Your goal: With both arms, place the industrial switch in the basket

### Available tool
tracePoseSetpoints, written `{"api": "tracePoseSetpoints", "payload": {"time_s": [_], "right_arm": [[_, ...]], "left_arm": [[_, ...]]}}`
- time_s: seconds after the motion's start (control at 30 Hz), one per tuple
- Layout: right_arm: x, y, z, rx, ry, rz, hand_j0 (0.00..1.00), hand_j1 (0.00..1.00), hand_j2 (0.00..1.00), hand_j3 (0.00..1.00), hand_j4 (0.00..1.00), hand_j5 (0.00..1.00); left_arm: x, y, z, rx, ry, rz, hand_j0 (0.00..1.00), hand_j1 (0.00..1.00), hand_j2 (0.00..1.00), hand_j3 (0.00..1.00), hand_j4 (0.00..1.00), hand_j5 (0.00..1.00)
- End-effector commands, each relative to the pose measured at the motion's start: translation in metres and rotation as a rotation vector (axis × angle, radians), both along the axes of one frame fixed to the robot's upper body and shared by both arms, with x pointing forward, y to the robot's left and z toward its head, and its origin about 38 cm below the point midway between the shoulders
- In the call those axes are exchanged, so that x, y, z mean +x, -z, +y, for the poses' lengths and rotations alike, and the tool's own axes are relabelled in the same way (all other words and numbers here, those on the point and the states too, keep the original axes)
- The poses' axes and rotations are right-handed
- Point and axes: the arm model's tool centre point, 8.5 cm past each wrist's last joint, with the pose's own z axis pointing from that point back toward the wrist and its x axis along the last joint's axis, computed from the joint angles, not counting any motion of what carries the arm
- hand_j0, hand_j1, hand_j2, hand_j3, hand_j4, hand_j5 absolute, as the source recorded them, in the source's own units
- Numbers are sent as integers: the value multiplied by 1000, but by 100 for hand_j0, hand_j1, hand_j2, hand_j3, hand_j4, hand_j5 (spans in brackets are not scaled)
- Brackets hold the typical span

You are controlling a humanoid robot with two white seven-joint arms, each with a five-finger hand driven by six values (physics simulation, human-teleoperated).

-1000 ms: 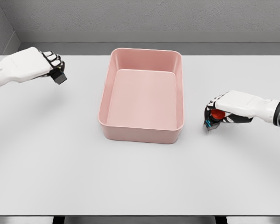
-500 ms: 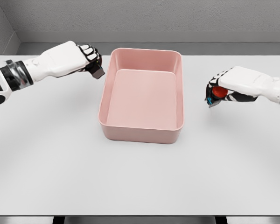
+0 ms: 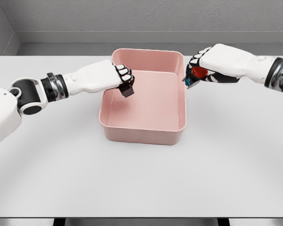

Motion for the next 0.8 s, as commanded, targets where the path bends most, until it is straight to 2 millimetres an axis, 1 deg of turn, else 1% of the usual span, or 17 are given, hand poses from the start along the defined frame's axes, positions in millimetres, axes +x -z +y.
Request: {"api": "tracePoseSetpoints", "payload": {"time_s": [0.0,0.03,0.07,0.1,0.17,0.27,0.33,0.4,0.43,0.47,0.5,0.53,0.57,0.67,0.7,0.73,0.77], "right_arm": [[0,11,15,10,-23,31,49,49,49,49,49,49],[1,9,21,14,-34,27,49,49,49,49,49,49],[1,10,22,15,-38,28,49,49,49,49,49,49],[1,8,26,14,-46,24,49,49,49,49,49,49],[1,9,29,16,-52,26,49,49,49,49,49,49],[1,8,32,22,-57,24,49,49,49,49,49,49],[2,7,43,28,-81,23,49,49,49,49,49,49],[2,9,52,23,-91,34,49,49,49,49,49,49],[2,10,58,31,-100,36,49,49,49,49,49,49],[2,10,60,33,-102,38,49,49,49,49,49,49],[2,11,65,30,-109,42,49,49,49,49,49,49],[2,12,68,28,-112,46,49,49,49,49,49,49],[2,13,69,30,-111,47,49,49,49,49,49,49],[2,12,71,30,-115,44,50,50,50,50,50,50],[3,11,71,30,-114,43,55,55,55,55,55,55],[6,11,69,37,-77,58,93,93,93,93,93,93],[7,12,69,43,-56,67,100,100,100,100,100,100]], "left_arm": [[-1,2,-6,-4,12,4,15,15,15,15,15,15],[-1,1,-6,-4,12,3,26,26,26,26,26,26],[-1,0,-6,-7,14,2,40,40,40,40,40,40],[-1,0,-7,-8,16,0,45,45,45,45,45,45],[-2,-1,-7,-11,17,1,50,50,50,50,50,50],[-2,-1,-8,-13,20,0,61,61,61,61,61,61],[-3,-1,-8,-15,21,2,66,66,66,66,66,66],[-3,-2,-9,-28,24,3,67,67,67,67,67,67],[-3,-4,-10,-44,24,11,69,69,69,69,69,69],[-3,-4,-10,-45,24,11,76,76,76,76,76,76],[-2,-4,-9,-44,22,10,84,84,84,84,84,84],[-3,-3,-9,-39,23,10,88,88,88,88,88,88],[-3,-3,-9,-34,23,10,95,95,95,95,95,95],[-3,-2,-10,-28,23,9,100,100,100,100,100,100],[-3,-2,-10,-28,23,9,100,100,100,100,100,100],[-3,-2,-9,-26,22,9,100,100,100,100,100,100],[-2,-3,-5,-23,17,8,100,100,100,100,100,100]]}}
